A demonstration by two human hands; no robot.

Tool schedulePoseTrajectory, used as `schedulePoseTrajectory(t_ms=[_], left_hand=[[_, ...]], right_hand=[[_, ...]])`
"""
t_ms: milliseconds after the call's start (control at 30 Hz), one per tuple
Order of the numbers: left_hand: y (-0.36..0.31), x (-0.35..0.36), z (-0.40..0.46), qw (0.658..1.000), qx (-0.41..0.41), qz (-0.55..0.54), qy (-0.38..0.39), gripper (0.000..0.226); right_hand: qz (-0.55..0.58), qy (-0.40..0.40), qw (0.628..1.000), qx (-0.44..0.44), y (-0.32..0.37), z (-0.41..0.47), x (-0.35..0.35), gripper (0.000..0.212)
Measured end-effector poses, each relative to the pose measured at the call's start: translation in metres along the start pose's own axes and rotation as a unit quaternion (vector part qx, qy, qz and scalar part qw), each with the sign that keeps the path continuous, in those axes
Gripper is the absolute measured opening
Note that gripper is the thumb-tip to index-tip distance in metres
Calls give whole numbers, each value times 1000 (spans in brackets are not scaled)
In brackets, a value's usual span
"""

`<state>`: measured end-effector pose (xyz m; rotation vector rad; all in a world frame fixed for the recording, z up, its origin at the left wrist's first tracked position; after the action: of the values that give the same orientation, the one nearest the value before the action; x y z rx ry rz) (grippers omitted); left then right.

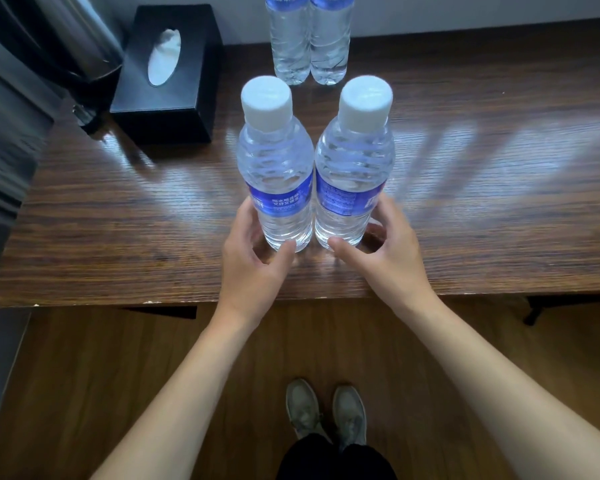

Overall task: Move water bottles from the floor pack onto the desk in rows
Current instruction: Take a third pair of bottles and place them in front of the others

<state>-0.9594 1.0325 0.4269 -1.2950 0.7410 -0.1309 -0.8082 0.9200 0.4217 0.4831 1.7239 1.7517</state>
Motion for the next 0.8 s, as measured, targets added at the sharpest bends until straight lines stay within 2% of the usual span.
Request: schedulePoseTrajectory(t_ms=[200,433,500,633,800], left_hand=[[4,-7,-1,998,-16,10,-58,69],[-1,-3,0,996,-10,60,-68,83],[-2,-2,1,997,-3,67,-46,79],[-4,1,-3,1000,3,-9,11,68],[-2,0,-4,1000,-5,-9,-7,62]], right_hand=[[-33,-50,998,16,-7,4,0,68],[-38,-77,996,25,-10,3,3,78],[-39,-76,996,24,-9,2,3,77],[-46,-71,996,23,-9,0,2,76],[-37,-65,997,16,-12,-4,4,70]])
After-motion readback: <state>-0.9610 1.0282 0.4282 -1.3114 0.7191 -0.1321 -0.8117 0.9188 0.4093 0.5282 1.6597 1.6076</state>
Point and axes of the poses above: each hand's wrist, its own z-axis towards the middle knuckle, its own x-axis out of the palm, y = z × x, the point moved 7 cm from there along z, towards the middle knuckle, and after that the axes turned 9 degrees about z, right-handed, at the moved point
